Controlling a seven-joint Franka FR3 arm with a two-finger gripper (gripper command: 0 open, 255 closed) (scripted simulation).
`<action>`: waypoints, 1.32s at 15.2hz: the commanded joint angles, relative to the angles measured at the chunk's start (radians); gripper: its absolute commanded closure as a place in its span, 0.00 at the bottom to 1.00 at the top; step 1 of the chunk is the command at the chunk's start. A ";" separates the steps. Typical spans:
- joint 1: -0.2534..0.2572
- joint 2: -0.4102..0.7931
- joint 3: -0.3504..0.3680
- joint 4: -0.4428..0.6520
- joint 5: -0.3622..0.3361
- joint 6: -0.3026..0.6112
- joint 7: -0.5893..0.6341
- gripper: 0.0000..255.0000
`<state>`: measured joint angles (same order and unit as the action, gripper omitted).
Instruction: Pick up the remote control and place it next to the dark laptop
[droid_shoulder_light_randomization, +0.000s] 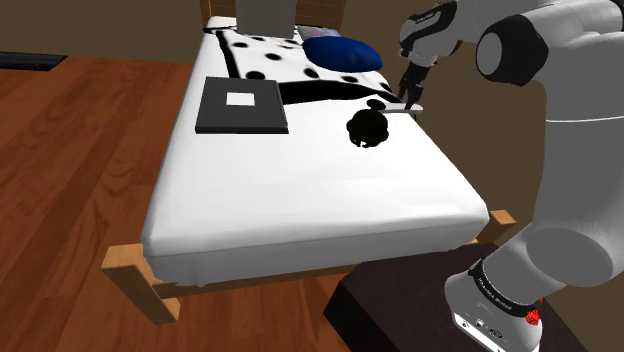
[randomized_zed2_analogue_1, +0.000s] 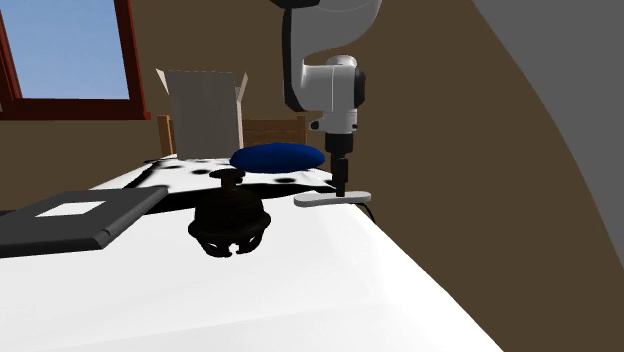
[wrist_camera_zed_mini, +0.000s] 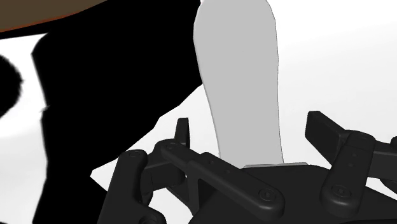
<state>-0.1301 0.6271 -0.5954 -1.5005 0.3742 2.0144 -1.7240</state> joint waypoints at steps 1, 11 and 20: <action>0.001 0.007 0.004 -0.017 0.006 0.023 -0.004 0.00; 0.000 0.010 0.005 -0.020 0.008 0.029 -0.006 1.00; 0.001 0.004 0.003 -0.015 0.004 0.019 -0.003 1.00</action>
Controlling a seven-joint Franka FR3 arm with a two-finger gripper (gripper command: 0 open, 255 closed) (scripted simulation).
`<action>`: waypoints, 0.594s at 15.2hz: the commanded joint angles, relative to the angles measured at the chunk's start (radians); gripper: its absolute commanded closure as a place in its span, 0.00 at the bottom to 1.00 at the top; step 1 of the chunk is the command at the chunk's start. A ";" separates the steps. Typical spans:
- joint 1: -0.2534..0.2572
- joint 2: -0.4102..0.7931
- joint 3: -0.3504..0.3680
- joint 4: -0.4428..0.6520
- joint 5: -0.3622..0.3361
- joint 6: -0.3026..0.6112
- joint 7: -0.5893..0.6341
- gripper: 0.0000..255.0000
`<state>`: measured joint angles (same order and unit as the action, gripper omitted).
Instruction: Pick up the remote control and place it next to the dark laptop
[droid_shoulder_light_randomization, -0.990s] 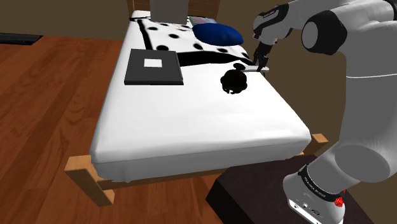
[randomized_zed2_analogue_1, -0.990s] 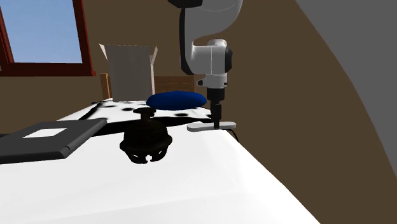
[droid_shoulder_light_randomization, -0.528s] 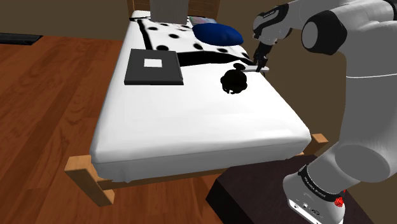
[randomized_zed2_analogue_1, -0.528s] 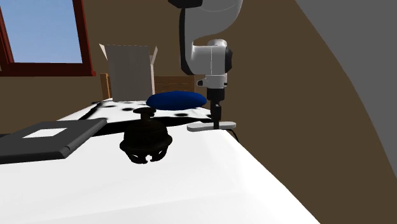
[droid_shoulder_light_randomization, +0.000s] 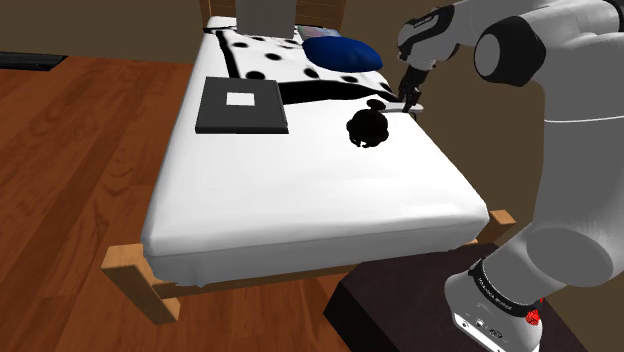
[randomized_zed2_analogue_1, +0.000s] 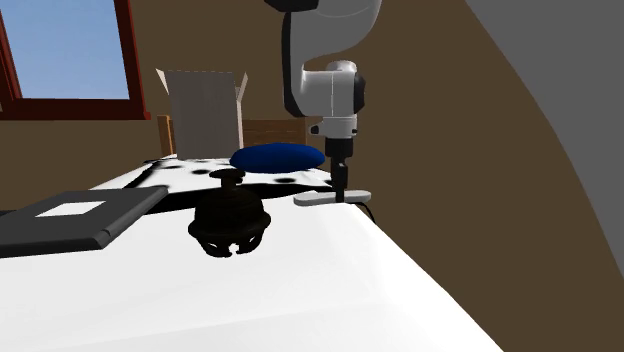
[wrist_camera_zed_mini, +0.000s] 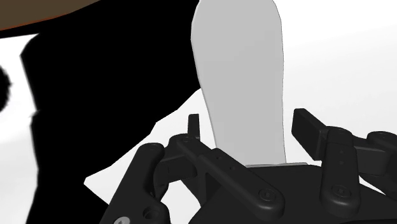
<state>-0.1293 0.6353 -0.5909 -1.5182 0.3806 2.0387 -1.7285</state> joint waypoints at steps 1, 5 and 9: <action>0.001 -0.009 -0.004 0.008 -0.006 -0.015 0.003 1.00; 0.004 -0.029 -0.013 0.031 -0.019 -0.056 0.012 1.00; 0.004 -0.047 -0.021 0.060 -0.031 -0.099 0.020 1.00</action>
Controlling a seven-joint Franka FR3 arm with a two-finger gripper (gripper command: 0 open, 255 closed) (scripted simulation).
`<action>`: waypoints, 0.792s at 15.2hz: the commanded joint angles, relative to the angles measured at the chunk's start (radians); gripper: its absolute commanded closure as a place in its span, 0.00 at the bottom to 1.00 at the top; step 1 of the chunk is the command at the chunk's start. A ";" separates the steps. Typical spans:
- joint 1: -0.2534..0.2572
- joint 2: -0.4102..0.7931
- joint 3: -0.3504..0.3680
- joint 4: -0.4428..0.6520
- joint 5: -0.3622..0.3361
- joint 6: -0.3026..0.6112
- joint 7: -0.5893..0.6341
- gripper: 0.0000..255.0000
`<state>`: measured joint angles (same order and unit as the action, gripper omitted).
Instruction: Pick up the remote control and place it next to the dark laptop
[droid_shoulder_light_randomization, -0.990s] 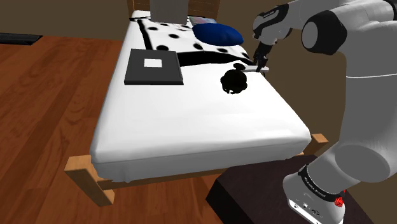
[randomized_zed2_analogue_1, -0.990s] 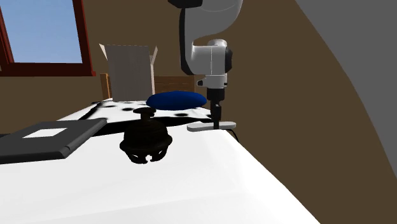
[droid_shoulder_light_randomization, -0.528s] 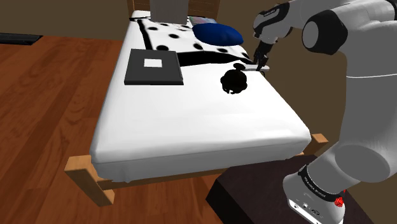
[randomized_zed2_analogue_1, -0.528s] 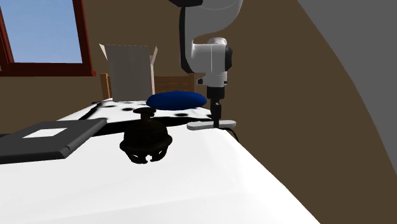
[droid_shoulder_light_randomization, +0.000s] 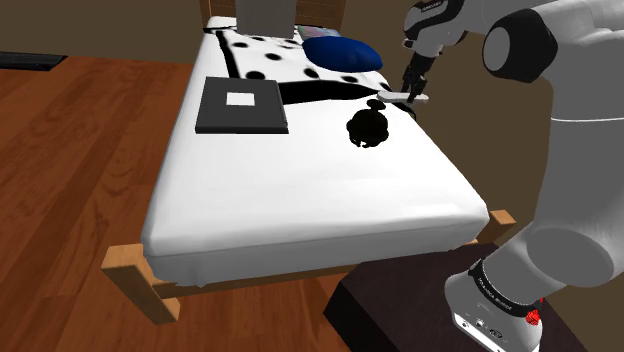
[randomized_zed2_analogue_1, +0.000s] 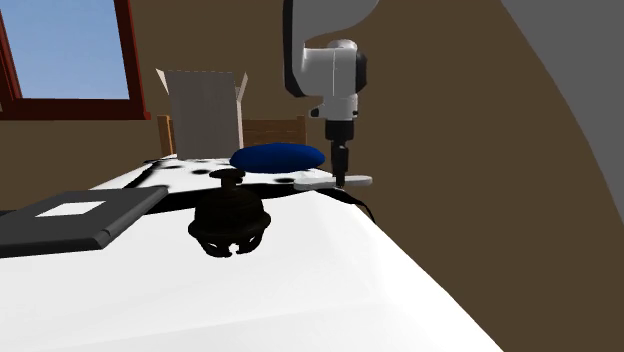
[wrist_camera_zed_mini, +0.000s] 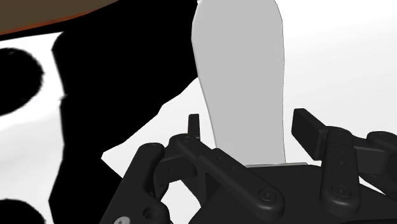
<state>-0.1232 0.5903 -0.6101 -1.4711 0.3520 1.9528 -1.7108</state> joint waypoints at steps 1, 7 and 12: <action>-0.002 -0.006 -0.003 0.020 -0.005 -0.025 0.004 1.00; -0.005 -0.025 -0.012 0.074 -0.019 -0.093 0.015 1.00; 0.086 -0.117 -0.025 -0.048 -0.061 -0.053 0.072 1.00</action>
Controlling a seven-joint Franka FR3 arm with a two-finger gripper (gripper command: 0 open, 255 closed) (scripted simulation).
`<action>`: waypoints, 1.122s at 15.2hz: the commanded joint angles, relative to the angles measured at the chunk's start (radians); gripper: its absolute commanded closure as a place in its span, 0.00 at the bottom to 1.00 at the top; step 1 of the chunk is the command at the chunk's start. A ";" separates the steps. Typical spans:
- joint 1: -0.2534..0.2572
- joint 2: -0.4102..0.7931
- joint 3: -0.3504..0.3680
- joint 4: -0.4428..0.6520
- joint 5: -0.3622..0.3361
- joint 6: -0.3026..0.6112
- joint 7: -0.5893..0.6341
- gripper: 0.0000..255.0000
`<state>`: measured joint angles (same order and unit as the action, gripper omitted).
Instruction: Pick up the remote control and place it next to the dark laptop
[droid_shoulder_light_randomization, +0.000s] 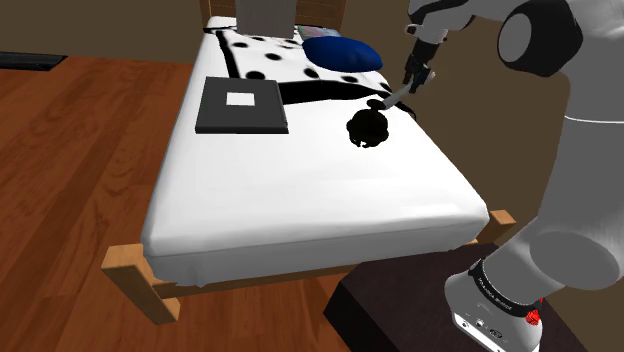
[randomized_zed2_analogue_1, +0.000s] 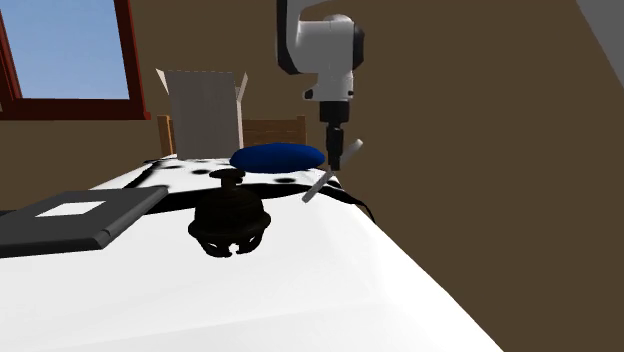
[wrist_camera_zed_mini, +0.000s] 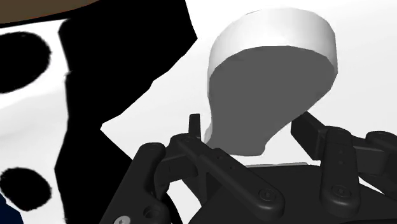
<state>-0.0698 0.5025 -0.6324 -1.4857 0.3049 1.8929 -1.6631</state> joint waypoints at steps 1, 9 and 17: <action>0.061 -0.057 -0.005 -0.073 -0.028 0.022 0.045 1.00; 0.261 -0.254 0.001 -0.320 -0.144 0.112 0.244 1.00; 0.317 -0.345 -0.016 -0.441 -0.190 0.166 0.474 0.00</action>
<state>0.2491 0.1656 -0.6361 -1.9104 0.1154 2.0478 -1.2551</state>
